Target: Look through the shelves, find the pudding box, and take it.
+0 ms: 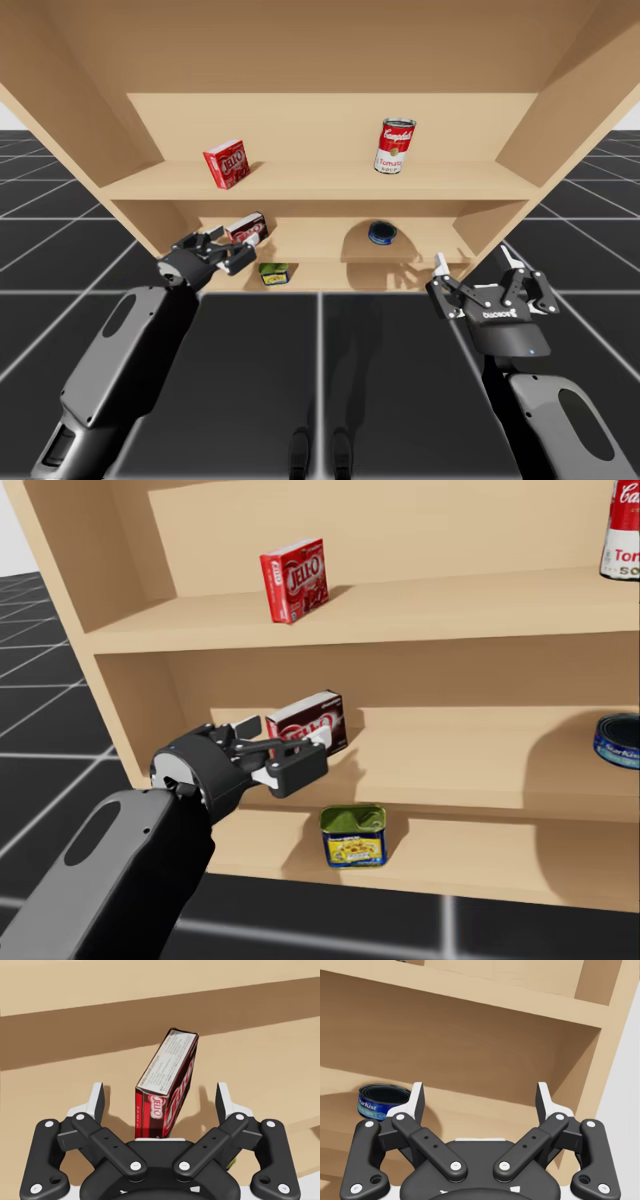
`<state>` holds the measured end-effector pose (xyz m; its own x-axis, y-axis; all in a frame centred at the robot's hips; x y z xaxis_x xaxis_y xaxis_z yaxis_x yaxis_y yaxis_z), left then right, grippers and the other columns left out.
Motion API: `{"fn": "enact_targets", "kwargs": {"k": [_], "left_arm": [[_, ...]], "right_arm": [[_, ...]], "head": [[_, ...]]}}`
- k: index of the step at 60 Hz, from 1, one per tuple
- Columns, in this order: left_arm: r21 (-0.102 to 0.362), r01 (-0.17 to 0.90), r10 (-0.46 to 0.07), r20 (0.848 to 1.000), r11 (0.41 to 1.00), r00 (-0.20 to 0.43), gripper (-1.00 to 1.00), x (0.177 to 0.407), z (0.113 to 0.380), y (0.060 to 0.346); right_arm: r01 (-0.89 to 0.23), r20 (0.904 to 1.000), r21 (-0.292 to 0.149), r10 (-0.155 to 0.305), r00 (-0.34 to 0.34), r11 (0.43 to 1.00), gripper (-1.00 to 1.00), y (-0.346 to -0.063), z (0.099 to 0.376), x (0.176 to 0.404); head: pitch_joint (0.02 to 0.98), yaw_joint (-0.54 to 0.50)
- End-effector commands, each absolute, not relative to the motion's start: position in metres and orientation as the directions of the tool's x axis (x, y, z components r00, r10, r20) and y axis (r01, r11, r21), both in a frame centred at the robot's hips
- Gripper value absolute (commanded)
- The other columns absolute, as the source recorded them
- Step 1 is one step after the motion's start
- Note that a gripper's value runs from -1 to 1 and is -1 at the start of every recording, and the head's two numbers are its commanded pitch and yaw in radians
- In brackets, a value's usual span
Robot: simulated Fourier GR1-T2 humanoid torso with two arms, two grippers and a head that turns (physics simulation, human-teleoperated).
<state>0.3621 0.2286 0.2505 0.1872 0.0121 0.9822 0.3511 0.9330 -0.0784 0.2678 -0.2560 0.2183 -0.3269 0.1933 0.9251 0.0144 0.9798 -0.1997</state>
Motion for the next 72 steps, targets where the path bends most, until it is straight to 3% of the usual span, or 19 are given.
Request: {"fn": "enact_targets", "kwargs": {"k": [1,14,17,19,21,22,23,24,43,51,72], "left_arm": [[-0.065,0.354,-0.006,0.981,0.933,0.196,-1.00,0.376,0.247,0.219],[-0.060,0.348,-0.011,0.980,0.935,0.198,-1.00,0.383,0.242,0.215],[-0.058,0.344,-0.013,0.980,0.937,0.201,-0.90,0.385,0.240,0.216],[-0.058,0.342,-0.013,0.979,0.938,0.201,-0.72,0.385,0.239,0.217],[-0.059,0.340,-0.011,0.980,0.939,0.201,-0.17,0.385,0.238,0.218],[-0.060,0.339,-0.010,0.980,0.939,0.201,0.63,0.385,0.238,0.218],[-0.061,0.339,-0.010,0.979,0.939,0.202,0.91,0.385,0.237,0.218],[-0.060,0.340,-0.010,0.979,0.939,0.202,0.99,0.385,0.237,0.218],[-0.035,0.373,-0.027,0.987,0.927,0.159,1.00,0.363,0.246,0.217],[0.012,0.386,-0.064,0.991,0.922,0.121,1.00,0.340,0.252,0.221],[0.062,0.412,-0.101,0.992,0.909,0.073,1.00,0.274,0.258,0.240]], "right_arm": [[0.014,0.9246,-0.200,0.193,-0.328,0.980,-1.00,-0.257,0.219,0.268],[0.012,0.9247,-0.200,0.193,-0.328,0.980,-1.00,-0.257,0.219,0.267],[0.012,0.9247,-0.201,0.194,-0.328,0.980,-1.00,-0.257,0.219,0.267],[0.011,0.9247,-0.201,0.193,-0.328,0.980,-1.00,-0.256,0.219,0.267],[0.011,0.9248,-0.200,0.193,-0.328,0.980,-1.00,-0.256,0.219,0.267],[0.011,0.9248,-0.200,0.193,-0.328,0.980,-1.00,-0.257,0.219,0.267],[0.011,0.9249,-0.200,0.193,-0.328,0.980,-1.00,-0.256,0.219,0.267],[0.011,0.9250,-0.200,0.193,-0.327,0.980,-1.00,-0.256,0.219,0.267],[0.018,0.9228,-0.207,0.202,-0.328,0.978,-1.00,-0.256,0.219,0.267],[0.019,0.9230,-0.207,0.202,-0.328,0.978,-1.00,-0.256,0.219,0.267],[0.020,0.9235,-0.207,0.202,-0.326,0.978,-1.00,-0.255,0.218,0.267]], "head": [[0.543,0.25],[0.543,0.25],[0.544,0.25],[0.544,0.25],[0.543,0.25],[0.543,0.25],[0.543,0.25],[0.542,0.25],[0.532,0.24],[0.530,0.24],[0.530,0.24]]}}
